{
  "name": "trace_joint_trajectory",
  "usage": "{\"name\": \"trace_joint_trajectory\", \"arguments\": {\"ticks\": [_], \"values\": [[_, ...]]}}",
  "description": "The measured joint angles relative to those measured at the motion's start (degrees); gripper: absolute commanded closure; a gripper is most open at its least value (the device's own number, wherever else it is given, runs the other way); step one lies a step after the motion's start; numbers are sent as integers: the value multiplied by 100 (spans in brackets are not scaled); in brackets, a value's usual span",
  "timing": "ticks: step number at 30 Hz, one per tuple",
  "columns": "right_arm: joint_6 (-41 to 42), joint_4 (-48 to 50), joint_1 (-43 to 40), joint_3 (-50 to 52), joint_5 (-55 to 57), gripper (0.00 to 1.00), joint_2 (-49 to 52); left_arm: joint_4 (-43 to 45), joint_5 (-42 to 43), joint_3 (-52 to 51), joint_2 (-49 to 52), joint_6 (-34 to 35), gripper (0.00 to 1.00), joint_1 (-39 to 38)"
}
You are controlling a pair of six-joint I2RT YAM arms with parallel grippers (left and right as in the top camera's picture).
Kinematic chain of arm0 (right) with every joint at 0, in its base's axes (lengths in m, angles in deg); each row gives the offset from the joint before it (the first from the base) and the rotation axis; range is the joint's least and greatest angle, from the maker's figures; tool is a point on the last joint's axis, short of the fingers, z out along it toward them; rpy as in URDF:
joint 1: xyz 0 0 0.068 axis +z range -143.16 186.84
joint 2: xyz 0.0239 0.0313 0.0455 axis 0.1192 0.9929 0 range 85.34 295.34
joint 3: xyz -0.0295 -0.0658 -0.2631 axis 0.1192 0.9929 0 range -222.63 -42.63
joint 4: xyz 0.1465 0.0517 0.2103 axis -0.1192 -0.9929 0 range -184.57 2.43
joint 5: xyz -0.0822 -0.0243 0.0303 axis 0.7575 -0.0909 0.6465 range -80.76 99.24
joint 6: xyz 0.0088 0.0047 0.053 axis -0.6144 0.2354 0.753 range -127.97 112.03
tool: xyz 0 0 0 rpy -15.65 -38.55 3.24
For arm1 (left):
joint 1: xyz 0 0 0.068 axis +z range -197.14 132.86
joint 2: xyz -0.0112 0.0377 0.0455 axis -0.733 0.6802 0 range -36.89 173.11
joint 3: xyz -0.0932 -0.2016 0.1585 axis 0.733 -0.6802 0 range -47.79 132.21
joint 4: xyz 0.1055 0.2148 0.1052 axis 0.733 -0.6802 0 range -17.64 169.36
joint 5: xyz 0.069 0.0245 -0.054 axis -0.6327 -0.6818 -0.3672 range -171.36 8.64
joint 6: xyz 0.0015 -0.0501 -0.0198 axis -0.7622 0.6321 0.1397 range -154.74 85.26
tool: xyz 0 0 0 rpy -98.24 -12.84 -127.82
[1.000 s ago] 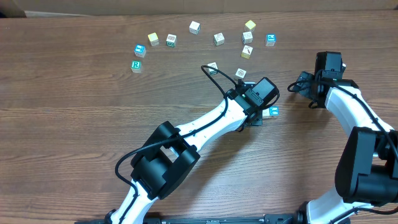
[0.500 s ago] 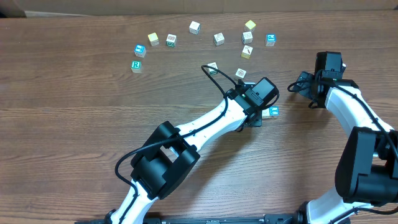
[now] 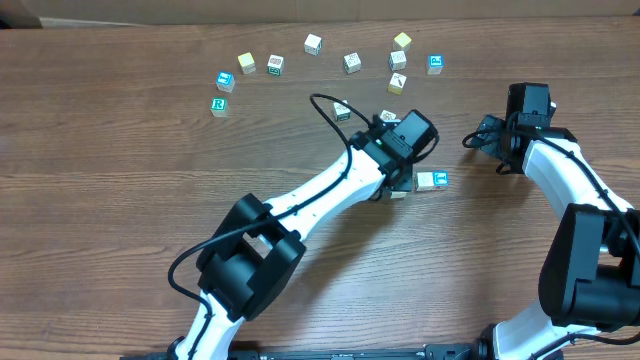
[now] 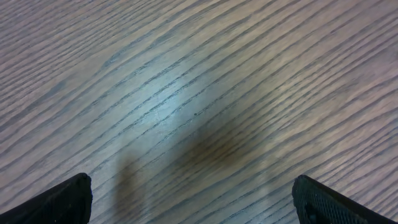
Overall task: Form a horizontal line
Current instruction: 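Open the left gripper and lift it off the bee block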
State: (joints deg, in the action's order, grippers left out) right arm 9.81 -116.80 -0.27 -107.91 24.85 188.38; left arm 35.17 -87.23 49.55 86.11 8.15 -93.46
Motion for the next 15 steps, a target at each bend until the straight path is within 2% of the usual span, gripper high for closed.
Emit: {"name": "trace_joint_trajectory", "arguments": {"ticks": [4,9,15], "values": [[2,-2,-2,0,0,0,0,-170,-52,0,0,-2,56,153],[2,0,0,0,0,0,0,-358,-94,0,0,-20,78,323],[-2,-2,-2,0,0,0,0,-516,-127,0,0,-90,78,400]]}}
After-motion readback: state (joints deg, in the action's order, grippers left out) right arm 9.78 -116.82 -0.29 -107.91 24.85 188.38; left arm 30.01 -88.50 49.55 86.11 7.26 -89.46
